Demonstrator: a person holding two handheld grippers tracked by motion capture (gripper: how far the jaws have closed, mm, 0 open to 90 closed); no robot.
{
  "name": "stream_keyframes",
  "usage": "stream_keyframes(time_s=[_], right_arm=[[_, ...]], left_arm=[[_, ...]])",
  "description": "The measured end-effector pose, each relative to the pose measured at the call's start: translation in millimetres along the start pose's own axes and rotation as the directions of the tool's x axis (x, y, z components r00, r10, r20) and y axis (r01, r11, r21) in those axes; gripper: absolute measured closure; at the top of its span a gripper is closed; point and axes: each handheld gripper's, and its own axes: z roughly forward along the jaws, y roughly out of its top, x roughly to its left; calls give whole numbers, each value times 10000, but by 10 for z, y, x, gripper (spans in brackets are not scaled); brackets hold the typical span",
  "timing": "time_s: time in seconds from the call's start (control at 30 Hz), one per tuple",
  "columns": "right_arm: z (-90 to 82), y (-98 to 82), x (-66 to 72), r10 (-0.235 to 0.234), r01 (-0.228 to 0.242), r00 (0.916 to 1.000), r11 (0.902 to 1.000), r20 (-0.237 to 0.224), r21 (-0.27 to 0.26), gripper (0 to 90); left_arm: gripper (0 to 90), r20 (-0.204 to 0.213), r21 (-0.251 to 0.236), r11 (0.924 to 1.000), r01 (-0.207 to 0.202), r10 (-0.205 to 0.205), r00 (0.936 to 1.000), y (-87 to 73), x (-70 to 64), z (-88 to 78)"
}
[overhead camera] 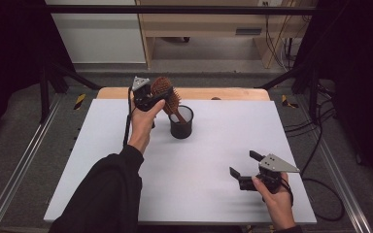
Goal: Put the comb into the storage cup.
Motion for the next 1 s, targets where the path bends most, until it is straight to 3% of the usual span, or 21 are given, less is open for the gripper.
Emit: stream_keyframes(time_s=[1.0], right_arm=[[2,-2,3,-10,10,10000,10000,-21,12,44]], left_arm=[[265,-158,-199,9998,-91,88,9998,-4,-10,4]])
